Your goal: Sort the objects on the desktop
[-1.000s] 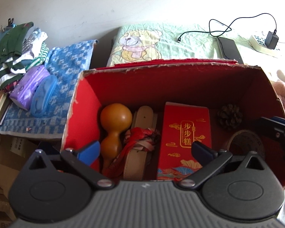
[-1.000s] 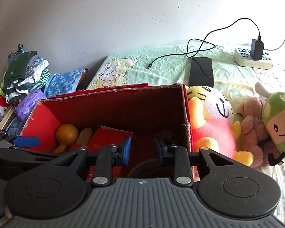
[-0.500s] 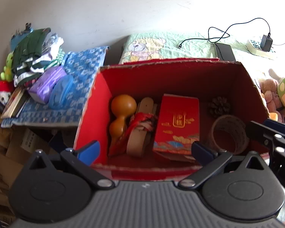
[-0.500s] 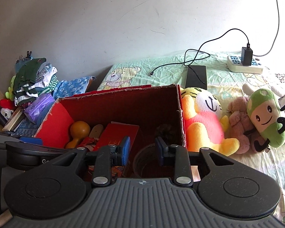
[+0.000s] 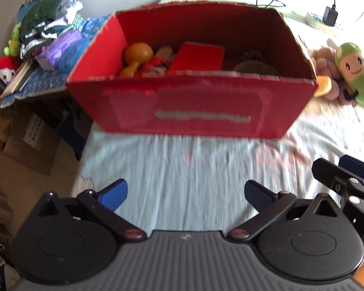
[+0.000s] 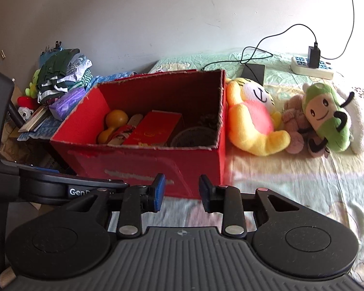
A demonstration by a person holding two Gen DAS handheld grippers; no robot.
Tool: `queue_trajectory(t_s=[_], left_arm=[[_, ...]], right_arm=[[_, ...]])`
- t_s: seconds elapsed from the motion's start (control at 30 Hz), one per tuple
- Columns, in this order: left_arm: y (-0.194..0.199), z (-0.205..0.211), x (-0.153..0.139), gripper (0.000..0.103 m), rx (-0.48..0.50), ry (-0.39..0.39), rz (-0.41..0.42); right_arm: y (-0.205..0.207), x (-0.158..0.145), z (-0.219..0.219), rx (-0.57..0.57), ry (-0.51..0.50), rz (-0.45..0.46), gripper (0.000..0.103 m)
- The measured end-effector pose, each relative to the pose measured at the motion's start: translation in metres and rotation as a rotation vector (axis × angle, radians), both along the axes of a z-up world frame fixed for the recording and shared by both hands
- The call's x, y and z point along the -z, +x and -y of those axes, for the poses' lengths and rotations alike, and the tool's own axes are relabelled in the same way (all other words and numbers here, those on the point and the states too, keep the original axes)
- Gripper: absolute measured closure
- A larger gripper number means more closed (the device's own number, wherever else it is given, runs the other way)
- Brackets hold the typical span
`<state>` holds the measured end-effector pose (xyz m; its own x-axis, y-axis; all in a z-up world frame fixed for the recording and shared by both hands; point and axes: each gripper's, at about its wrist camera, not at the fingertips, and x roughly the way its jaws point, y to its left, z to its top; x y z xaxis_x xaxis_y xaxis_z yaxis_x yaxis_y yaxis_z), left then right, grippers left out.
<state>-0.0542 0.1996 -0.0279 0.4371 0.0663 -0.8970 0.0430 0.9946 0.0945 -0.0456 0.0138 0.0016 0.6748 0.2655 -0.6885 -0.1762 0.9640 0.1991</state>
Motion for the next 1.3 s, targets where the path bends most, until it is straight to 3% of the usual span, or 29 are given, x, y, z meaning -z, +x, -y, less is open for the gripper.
queue_trajectory(t_s=[0.27, 0.5, 0.77, 1.03, 1.3], left_arm=[[-0.04, -0.008, 0.013, 0.001, -0.07, 0.015, -0.04], [-0.043, -0.029, 0.015, 0.001, -0.12, 0.018, -0.046], [-0.017, -0.057, -0.002, 0.001, -0.142, 0.024, 0.003], [0.025, -0.075, -0.034, 0.001, -0.075, 0.026, 0.097], [0.058, -0.086, -0.052, 0.001, -0.008, 0.023, 0.142]], right_arm=[[-0.034, 0.016, 0.019, -0.001, -0.005, -0.073, 0.064], [-0.05, 0.025, 0.01, -0.057, -0.002, -0.104, 0.064], [-0.038, 0.023, -0.015, -0.096, 0.002, -0.097, 0.064], [-0.011, 0.003, -0.044, -0.098, -0.009, -0.045, 0.064], [0.011, -0.023, -0.062, -0.043, 0.005, 0.027, 0.062]])
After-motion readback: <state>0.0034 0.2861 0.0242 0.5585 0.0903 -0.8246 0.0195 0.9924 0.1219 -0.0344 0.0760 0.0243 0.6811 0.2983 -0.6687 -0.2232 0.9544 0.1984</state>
